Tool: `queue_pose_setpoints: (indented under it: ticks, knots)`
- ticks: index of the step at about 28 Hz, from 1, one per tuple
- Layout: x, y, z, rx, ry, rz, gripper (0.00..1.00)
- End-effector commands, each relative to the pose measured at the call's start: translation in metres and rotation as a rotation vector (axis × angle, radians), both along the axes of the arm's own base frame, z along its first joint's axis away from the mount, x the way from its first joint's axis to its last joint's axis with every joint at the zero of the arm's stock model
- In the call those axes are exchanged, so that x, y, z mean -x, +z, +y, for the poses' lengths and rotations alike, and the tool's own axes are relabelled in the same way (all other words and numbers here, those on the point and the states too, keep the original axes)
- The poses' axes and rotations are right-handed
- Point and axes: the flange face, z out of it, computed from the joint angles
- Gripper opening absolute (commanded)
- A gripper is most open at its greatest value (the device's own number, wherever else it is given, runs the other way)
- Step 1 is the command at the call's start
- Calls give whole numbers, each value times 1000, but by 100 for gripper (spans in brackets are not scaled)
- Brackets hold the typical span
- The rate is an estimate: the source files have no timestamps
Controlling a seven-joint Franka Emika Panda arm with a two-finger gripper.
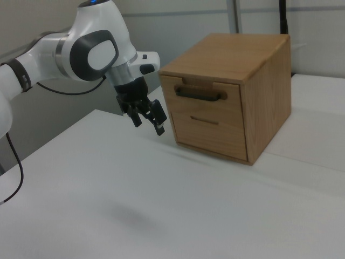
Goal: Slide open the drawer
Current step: 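Move the gripper toward the black handle of the upper drawer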
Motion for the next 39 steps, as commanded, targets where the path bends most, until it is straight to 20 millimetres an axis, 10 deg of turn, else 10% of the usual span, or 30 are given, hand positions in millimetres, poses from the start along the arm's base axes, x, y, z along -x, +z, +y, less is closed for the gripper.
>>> queue_pose_setpoints:
  ticks: [1, 21, 39]
  knots:
    - [13, 11, 2, -21, 25, -1, 100]
    - [4, 7, -1, -94, -138, -29, 100]
    - [-42, -2, -1, -265, -1022, -318, 100]
